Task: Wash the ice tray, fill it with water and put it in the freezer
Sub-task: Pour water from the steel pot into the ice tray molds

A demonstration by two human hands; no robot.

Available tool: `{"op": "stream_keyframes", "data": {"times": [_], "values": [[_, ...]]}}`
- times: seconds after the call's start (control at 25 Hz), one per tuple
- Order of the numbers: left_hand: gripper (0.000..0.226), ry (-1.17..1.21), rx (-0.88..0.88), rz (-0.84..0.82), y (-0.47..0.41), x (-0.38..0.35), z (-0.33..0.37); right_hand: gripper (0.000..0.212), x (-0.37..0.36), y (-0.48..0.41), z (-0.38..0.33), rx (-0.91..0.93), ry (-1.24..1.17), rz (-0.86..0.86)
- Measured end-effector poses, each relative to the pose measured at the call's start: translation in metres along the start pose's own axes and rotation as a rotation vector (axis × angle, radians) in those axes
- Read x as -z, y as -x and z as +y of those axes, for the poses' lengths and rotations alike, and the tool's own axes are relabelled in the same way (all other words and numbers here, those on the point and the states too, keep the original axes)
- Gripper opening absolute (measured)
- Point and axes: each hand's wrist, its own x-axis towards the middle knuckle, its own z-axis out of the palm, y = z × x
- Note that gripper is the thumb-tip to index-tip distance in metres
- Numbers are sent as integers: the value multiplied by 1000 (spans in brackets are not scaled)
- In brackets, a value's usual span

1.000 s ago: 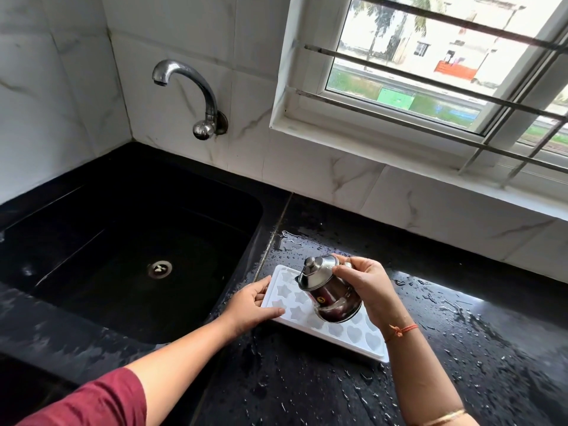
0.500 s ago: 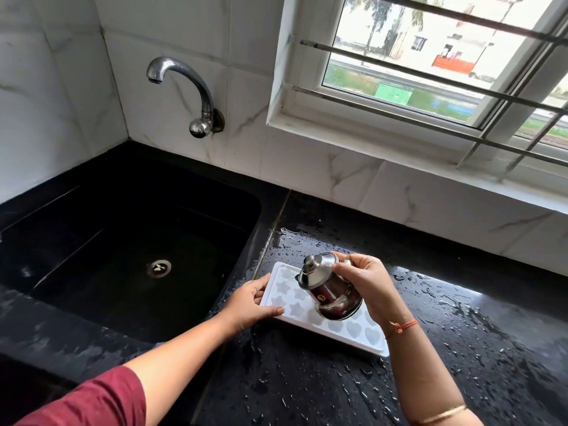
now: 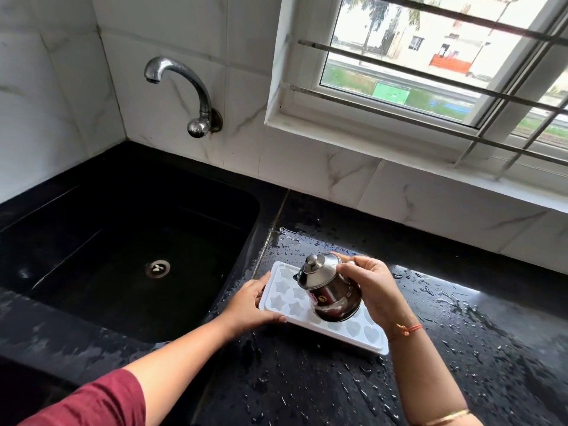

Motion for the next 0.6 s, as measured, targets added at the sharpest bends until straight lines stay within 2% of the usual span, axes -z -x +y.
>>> {"op": "stream_keyframes", "data": {"times": [0.12, 0.28, 0.4, 0.6], "values": [[124, -36, -5, 3, 0, 0, 0, 18, 0, 2, 1, -5, 26, -25], [124, -96, -1, 15, 0, 0, -1, 41, -2, 5, 1, -3, 84, -61], [124, -116, -7, 24, -1, -1, -1, 20, -5, 7, 2, -3, 124, -61], [126, -128, -7, 29, 0, -1, -1, 26, -8, 12, 0, 8, 176, -55]]}}
